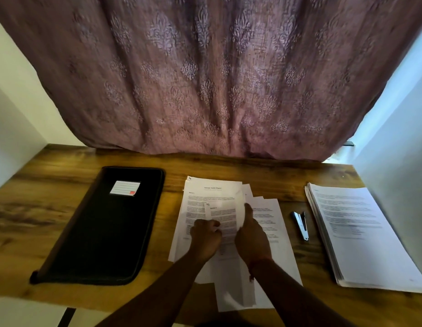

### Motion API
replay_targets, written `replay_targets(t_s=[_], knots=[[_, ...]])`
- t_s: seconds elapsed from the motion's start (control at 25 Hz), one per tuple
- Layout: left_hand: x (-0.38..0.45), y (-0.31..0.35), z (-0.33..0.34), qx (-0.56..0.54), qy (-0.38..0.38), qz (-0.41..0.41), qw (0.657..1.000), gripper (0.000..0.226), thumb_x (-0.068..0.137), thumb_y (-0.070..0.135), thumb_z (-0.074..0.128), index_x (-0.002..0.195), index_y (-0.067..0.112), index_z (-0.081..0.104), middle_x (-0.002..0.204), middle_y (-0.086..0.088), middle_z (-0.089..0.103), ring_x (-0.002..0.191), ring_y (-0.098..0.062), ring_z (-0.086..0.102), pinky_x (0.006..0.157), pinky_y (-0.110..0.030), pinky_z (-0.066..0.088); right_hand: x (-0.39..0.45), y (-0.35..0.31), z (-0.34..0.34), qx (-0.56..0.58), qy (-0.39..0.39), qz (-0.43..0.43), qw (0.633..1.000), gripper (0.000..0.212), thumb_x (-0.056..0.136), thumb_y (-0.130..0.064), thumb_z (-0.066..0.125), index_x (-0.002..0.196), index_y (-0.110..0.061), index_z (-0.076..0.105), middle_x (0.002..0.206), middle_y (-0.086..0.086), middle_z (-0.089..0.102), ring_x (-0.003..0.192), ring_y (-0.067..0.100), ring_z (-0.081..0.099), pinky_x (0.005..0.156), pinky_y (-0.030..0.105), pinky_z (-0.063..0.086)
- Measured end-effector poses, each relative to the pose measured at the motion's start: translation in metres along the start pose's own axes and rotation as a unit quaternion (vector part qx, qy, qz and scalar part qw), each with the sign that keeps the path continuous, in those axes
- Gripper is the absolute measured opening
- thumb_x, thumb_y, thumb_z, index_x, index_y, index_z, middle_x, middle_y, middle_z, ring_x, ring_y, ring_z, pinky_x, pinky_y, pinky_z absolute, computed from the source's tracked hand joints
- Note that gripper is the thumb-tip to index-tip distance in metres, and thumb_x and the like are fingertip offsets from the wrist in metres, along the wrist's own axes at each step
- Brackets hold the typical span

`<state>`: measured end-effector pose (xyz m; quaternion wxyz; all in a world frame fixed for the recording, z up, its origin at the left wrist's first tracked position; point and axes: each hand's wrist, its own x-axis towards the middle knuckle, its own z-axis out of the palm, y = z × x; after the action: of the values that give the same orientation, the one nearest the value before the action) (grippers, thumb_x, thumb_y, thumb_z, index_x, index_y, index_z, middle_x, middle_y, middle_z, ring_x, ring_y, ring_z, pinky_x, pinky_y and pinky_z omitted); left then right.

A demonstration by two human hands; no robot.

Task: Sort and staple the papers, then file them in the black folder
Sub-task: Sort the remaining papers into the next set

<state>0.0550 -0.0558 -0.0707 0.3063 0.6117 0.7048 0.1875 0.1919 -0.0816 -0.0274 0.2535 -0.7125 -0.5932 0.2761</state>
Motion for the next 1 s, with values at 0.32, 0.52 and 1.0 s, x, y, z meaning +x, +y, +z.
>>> replay_targets(t_s=[0.32,0.52,1.0], knots=[[-0.002,-0.001,-0.008,-0.160,0.039,-0.074,0.984,0.032,0.087,0.009,0.067,0.117,0.012,0.058,0.119,-0.002,0.059,0.111,-0.020,0.060,0.088,-0.031,0.057,-0.004,0.004,0.020,-0.167,-0.028,-0.072,0.983,0.035,0.091,-0.015,0.057,0.125,-0.020,0.057,0.121,0.002,0.062,0.110,0.022,0.058,0.096,0.033,0.052],[-0.007,0.001,-0.013,-0.140,0.024,-0.041,0.989,0.030,0.091,0.013,0.066,0.121,0.015,0.059,0.118,0.000,0.068,0.109,-0.019,0.066,0.085,-0.027,0.057,-0.005,0.001,0.010,-0.148,-0.019,-0.051,0.987,0.052,0.095,-0.027,0.058,0.143,-0.029,0.038,0.130,-0.001,0.060,0.114,0.017,0.061,0.094,0.035,0.054],[-0.011,0.009,-0.019,-0.067,-0.009,0.005,0.998,0.041,0.102,0.045,0.042,0.088,0.019,0.071,0.078,0.006,0.069,0.073,-0.005,0.065,0.073,-0.024,0.052,0.000,-0.003,0.000,-0.018,-0.044,-0.011,0.999,0.023,0.100,-0.033,0.049,0.107,-0.018,0.064,0.115,-0.002,0.066,0.106,0.017,0.064,0.095,0.025,0.047]])
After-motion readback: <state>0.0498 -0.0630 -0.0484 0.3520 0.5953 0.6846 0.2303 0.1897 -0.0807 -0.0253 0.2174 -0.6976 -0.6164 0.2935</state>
